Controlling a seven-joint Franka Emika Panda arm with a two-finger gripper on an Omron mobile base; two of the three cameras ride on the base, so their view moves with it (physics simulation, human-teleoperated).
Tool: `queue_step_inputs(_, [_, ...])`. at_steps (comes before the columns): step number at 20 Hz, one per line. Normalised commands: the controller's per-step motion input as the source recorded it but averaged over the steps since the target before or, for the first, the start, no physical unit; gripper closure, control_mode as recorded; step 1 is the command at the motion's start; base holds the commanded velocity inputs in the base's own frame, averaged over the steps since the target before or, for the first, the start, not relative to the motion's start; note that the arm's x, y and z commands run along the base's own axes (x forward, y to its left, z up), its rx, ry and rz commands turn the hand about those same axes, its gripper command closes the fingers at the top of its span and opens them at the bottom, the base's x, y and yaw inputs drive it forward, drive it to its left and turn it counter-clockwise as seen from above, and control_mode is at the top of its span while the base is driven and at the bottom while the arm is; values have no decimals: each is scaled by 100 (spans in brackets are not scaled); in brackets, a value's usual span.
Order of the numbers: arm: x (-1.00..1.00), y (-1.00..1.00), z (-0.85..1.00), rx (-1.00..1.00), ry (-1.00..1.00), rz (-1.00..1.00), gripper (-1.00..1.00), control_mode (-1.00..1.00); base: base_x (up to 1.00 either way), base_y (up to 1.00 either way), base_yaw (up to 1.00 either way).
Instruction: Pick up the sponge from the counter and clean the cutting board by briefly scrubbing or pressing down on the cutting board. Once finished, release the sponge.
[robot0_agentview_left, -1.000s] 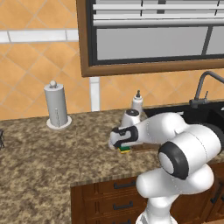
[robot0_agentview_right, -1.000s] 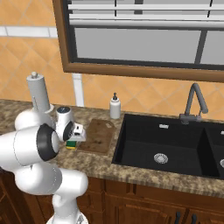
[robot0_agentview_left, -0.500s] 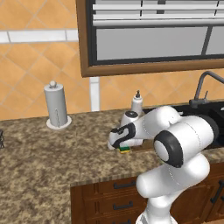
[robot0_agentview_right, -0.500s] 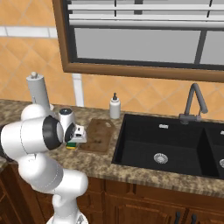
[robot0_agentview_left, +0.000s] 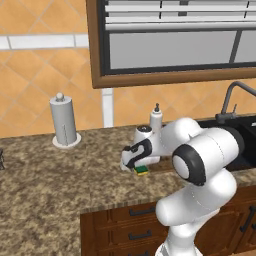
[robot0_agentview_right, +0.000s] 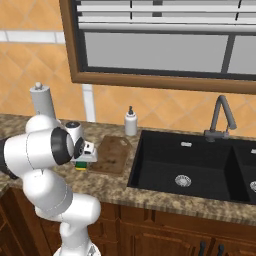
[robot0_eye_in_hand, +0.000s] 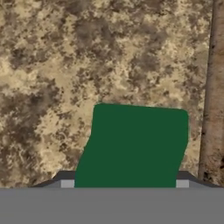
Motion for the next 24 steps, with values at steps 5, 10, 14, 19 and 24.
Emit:
queue_step_inputs(5, [0, 0, -12, 0, 0, 0, 100, -100, 0, 0, 0])
queue_step_inputs(10, [-3, 0, 26, 2, -1, 1, 100, -100, 0, 0, 0])
queue_step_inputs(14, [-1, -11, 71, 11, 0, 0, 100, -100, 0, 0, 0])
queue_step_inputs(19, [4, -53, -1, 3, 4, 0, 100, -100, 0, 0, 0])
queue_step_inputs(24, [34, -33, -22, 0, 8, 0, 100, -100, 0, 0, 0])
